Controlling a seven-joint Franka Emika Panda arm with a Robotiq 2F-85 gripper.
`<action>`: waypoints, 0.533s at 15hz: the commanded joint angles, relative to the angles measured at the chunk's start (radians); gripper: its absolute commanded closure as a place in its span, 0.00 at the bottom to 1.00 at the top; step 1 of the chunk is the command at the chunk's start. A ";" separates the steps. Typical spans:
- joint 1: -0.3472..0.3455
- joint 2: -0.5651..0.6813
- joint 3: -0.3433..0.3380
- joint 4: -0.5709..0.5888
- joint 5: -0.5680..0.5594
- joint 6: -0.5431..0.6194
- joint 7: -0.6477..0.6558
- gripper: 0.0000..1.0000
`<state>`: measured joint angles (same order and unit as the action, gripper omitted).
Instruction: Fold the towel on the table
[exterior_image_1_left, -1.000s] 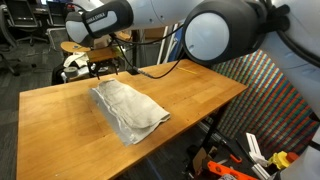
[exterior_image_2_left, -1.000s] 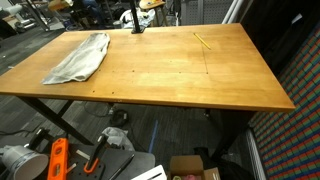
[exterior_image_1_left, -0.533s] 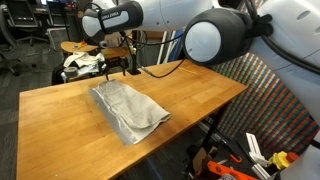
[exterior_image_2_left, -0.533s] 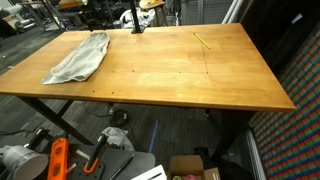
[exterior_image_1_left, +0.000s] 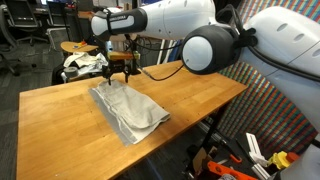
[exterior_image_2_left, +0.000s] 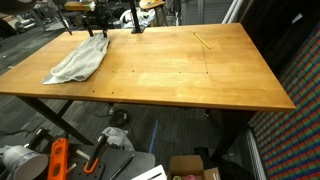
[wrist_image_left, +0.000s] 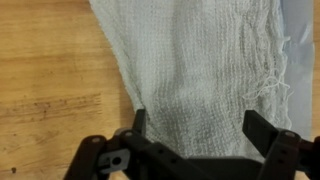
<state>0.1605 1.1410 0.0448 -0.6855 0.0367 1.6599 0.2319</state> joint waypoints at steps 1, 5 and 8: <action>-0.020 0.057 0.040 0.106 0.047 -0.070 -0.030 0.00; -0.016 0.080 0.057 0.128 0.055 -0.043 -0.015 0.00; -0.013 0.101 0.067 0.147 0.073 0.039 0.054 0.00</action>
<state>0.1483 1.1937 0.0957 -0.6210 0.0783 1.6569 0.2384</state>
